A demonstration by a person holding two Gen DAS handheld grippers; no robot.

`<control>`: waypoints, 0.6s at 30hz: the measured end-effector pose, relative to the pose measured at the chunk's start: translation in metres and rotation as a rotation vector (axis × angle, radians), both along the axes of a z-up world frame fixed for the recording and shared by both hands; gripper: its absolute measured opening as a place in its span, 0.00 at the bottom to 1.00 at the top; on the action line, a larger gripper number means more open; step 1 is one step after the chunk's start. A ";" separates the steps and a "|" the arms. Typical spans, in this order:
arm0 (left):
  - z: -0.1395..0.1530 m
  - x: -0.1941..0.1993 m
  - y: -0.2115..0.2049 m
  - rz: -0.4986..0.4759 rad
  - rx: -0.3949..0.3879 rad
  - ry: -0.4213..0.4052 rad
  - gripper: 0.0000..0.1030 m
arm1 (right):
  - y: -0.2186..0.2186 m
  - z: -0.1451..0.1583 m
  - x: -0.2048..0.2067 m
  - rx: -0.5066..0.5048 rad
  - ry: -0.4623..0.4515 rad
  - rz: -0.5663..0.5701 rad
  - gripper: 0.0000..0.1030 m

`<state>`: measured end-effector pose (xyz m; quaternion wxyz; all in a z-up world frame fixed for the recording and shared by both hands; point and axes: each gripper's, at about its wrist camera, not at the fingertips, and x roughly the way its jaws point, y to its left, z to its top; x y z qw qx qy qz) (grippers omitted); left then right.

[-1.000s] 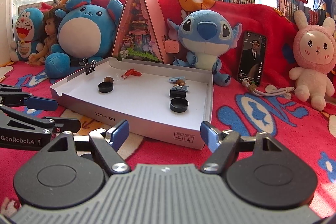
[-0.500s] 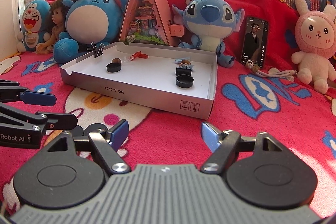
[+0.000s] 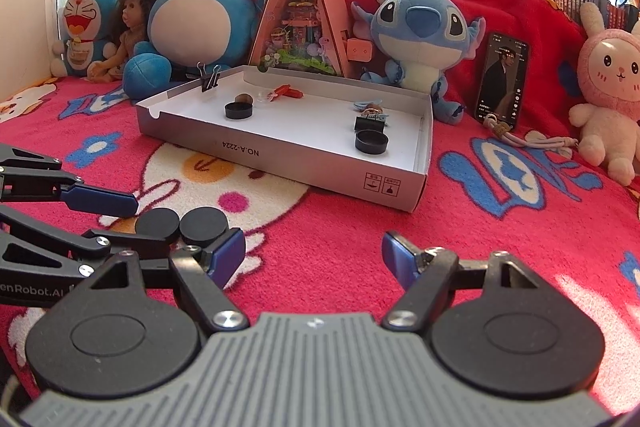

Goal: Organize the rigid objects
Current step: 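Grasp a flat black lid with the left tool while the right tool grasps the last one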

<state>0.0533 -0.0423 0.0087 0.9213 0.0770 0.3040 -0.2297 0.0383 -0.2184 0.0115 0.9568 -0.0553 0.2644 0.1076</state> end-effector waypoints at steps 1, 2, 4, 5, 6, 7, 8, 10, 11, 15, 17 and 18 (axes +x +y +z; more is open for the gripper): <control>0.000 0.000 0.000 0.005 0.002 -0.007 0.29 | 0.001 0.000 0.000 0.001 0.003 0.007 0.82; 0.001 0.000 0.000 0.011 0.001 -0.014 0.29 | 0.002 -0.001 0.000 0.001 0.005 0.015 0.82; 0.004 0.002 0.003 0.023 -0.005 -0.028 0.29 | 0.005 -0.001 -0.001 0.002 0.009 0.037 0.82; 0.005 0.003 0.005 0.031 -0.007 -0.031 0.29 | 0.007 -0.001 -0.001 0.003 0.011 0.052 0.82; 0.007 0.005 0.007 0.041 -0.011 -0.034 0.29 | 0.011 -0.001 -0.001 0.003 0.014 0.068 0.82; 0.009 0.007 0.009 0.052 -0.012 -0.036 0.29 | 0.014 -0.002 -0.001 0.003 0.016 0.086 0.81; 0.010 0.009 0.011 0.062 -0.012 -0.037 0.29 | 0.018 -0.002 -0.001 0.003 0.017 0.101 0.80; 0.011 0.014 0.016 0.084 -0.016 -0.034 0.29 | 0.027 -0.004 -0.001 0.003 0.021 0.125 0.78; 0.011 0.016 0.018 0.092 -0.018 -0.035 0.29 | 0.030 -0.004 0.000 0.006 0.024 0.136 0.77; 0.015 0.024 0.025 0.126 -0.027 -0.041 0.29 | 0.045 -0.008 0.007 0.025 0.045 0.157 0.66; 0.017 0.028 0.028 0.138 -0.039 -0.041 0.29 | 0.048 -0.008 0.010 0.040 0.055 0.155 0.48; 0.018 0.030 0.029 0.144 -0.044 -0.042 0.29 | 0.049 -0.008 0.012 0.048 0.059 0.151 0.44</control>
